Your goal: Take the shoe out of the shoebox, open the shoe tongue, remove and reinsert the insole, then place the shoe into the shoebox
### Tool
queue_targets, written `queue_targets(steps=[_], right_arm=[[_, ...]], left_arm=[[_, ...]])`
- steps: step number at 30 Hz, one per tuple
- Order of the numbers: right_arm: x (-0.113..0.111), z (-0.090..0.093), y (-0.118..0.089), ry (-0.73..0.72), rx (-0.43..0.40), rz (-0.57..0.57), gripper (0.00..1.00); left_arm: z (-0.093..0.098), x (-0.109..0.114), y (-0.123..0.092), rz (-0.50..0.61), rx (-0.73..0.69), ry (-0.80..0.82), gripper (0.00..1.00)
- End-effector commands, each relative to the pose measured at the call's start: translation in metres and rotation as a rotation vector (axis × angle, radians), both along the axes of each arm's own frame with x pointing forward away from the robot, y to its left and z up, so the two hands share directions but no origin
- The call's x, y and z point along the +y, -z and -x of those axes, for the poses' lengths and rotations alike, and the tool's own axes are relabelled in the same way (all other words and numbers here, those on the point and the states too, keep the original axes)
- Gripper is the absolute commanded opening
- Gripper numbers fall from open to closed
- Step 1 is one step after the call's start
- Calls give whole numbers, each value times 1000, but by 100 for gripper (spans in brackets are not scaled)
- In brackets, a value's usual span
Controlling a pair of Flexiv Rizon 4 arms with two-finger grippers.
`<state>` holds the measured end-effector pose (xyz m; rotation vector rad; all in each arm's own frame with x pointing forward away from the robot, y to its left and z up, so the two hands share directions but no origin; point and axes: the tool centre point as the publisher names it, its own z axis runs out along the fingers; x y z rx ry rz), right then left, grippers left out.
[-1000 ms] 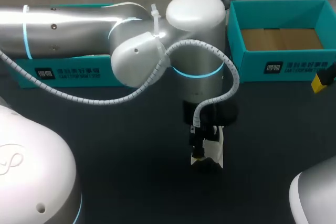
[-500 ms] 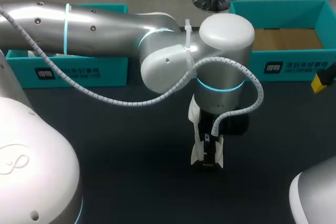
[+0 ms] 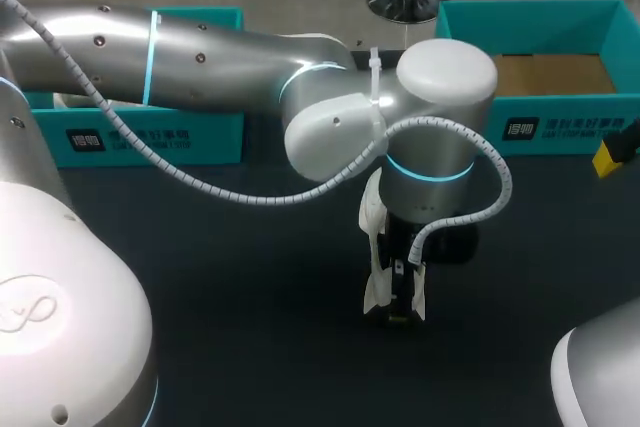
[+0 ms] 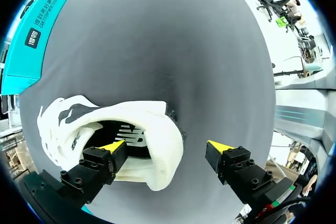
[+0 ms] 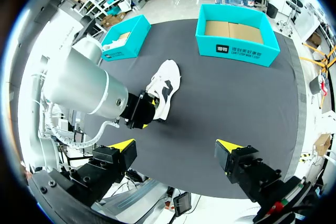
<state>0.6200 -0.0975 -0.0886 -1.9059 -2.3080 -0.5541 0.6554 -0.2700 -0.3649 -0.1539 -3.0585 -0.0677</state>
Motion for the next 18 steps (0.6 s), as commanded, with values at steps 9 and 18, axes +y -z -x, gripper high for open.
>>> queue_targets(steps=[9, 18], right_arm=[[0, -3, -1, -1, 6, 2, 100], [0, -3, -1, -1, 6, 2, 100]], left_arm=[[0, 4, 11, 17, 4, -2, 0], [2, 10, -1, 54, 2, 7, 0]])
